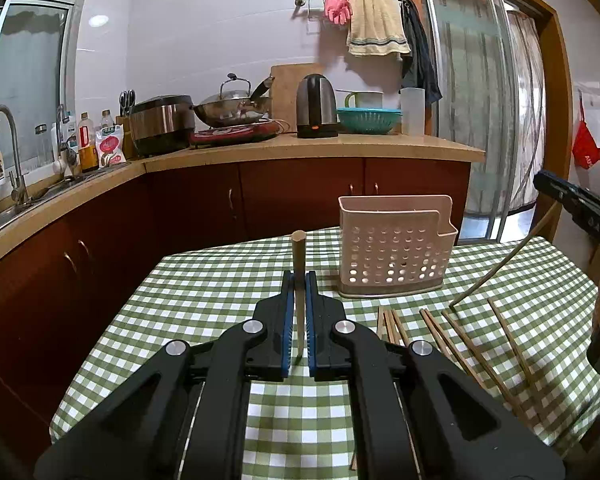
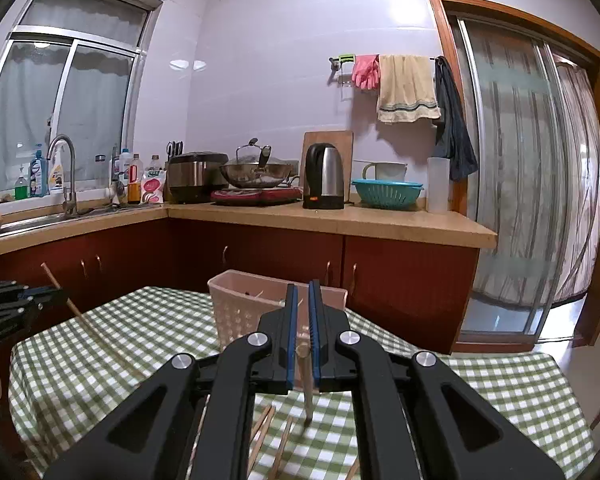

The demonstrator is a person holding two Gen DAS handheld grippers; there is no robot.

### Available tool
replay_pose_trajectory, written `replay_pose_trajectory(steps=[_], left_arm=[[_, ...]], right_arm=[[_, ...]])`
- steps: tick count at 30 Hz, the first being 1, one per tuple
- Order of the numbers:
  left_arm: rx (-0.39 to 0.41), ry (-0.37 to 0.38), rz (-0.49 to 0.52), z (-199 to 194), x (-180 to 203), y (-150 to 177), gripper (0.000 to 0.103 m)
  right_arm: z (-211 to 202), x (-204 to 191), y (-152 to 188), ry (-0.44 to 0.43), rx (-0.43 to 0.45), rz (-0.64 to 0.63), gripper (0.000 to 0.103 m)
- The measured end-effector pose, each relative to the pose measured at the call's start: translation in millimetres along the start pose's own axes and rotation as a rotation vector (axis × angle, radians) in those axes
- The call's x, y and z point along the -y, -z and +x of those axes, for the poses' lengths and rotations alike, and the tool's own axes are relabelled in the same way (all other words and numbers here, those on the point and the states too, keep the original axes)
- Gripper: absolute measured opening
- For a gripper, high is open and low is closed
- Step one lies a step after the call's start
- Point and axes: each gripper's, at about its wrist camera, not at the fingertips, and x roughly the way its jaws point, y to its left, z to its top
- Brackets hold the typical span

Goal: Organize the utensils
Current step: 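Lift both held chopsticks and carry them above the beige basket, then lower both chopsticks into the basket and open both grippers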

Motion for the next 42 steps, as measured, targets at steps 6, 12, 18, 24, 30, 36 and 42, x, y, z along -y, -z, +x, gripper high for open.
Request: replay_pose_trajectory(steps=[6, 12, 18, 24, 30, 36, 42], left_arm=[[0.009, -0.003, -0.004, 9.6, -1.5, -5.7, 0.006], [0.022, -0.002, -0.005, 21.8, -1.7, -15.2, 0.006], [0.042, 0.005, 0.005, 33.4, 0.2, -28.3, 0.006], [0.073, 0.050, -0.008, 36.1, -0.3, -52.4, 0.006], [0.135, 0.103, -0.014, 26.8, -2.4, -87.4, 0.006], [0.211, 0.152, -0.007, 11.3, -4.4, -129.1, 0.006], [0.276, 0.169, 0.020, 14.1, 5.6, -159.8, 0.006]], right_arm=[[17.0, 1.0, -7.0, -0.014, 0.004, 0.005, 0.006], [36.3, -0.2, -3.4, -0.019, -0.022, 0.007, 0.007], [43.9, 2.9, -10.5, -0.032, -0.024, 0.019, 0.006], [42.3, 8.0, -28.6, -0.064, -0.019, 0.031, 0.006], [36.6, 13.4, -56.8, -0.115, 0.016, 0.044, 0.006], [33.4, 21.1, -93.9, -0.148, 0.087, 0.053, 0.006], [45.9, 25.6, -122.9, -0.127, 0.160, 0.034, 0.006]])
